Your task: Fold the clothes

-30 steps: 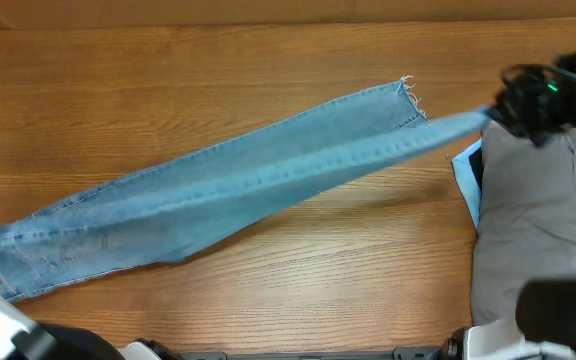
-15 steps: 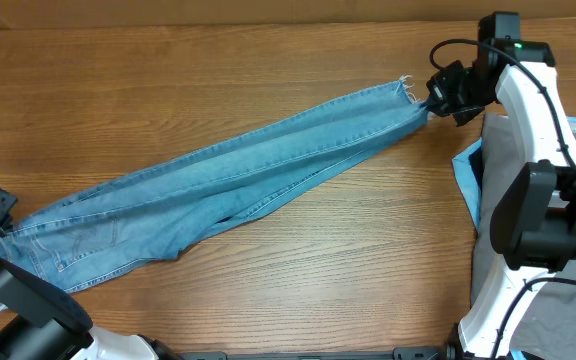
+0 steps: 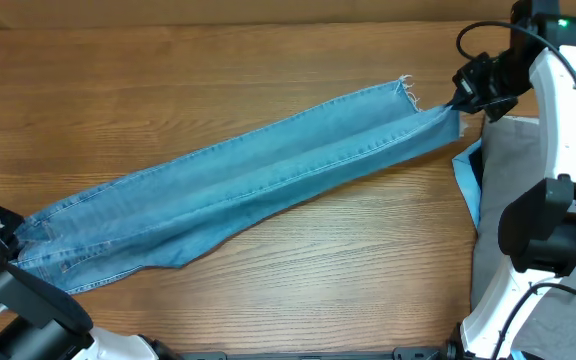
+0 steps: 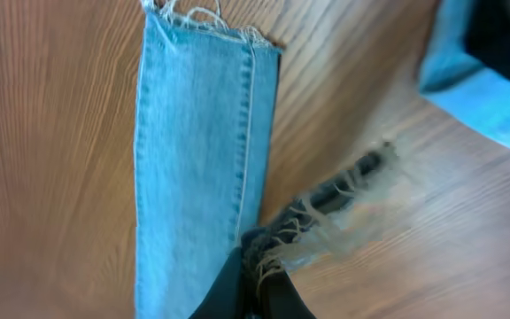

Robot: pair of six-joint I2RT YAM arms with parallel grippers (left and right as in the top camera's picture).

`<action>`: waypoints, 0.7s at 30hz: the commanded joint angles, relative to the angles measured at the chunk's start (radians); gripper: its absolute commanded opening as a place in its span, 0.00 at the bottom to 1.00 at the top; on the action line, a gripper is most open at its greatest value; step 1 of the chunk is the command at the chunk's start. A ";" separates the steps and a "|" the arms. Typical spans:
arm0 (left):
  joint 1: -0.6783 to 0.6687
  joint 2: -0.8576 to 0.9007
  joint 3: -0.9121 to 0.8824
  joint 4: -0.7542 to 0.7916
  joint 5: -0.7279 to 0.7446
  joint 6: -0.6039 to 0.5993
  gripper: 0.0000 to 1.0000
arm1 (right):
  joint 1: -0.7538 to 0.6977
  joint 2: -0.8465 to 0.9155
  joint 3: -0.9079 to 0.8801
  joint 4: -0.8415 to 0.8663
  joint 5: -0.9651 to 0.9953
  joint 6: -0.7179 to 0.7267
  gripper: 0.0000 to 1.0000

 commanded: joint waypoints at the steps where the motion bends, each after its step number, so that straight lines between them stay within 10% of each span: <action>1: 0.008 -0.111 0.024 -0.004 -0.063 -0.043 0.04 | -0.018 -0.100 0.082 -0.029 0.117 -0.029 0.04; 11: 0.008 -0.472 0.035 -0.037 -0.019 0.002 0.04 | -0.019 -0.227 0.087 -0.108 0.121 -0.060 0.04; 21: 0.008 -0.475 -0.103 -0.040 -0.032 0.002 0.04 | -0.019 -0.227 0.081 -0.079 0.162 -0.061 0.04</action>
